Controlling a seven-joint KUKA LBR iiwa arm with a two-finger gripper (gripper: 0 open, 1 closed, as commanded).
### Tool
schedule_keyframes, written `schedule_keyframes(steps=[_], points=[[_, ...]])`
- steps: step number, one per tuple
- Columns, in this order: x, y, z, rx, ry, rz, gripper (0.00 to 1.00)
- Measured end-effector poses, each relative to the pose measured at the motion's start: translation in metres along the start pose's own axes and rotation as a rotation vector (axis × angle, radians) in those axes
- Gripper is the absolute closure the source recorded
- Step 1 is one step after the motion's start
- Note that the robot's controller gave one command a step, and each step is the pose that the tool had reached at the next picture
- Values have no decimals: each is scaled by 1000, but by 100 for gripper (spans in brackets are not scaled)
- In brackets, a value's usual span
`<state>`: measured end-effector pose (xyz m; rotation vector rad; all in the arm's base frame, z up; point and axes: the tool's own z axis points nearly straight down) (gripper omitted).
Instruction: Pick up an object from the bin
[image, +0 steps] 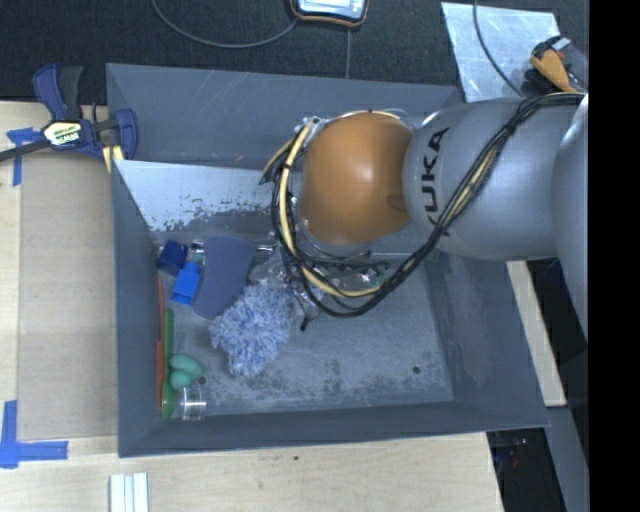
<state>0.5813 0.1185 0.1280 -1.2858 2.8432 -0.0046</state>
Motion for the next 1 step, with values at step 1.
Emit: schedule_keyframes(steps=[1], points=[[1, 1, -11, -3, 4, 2, 100]])
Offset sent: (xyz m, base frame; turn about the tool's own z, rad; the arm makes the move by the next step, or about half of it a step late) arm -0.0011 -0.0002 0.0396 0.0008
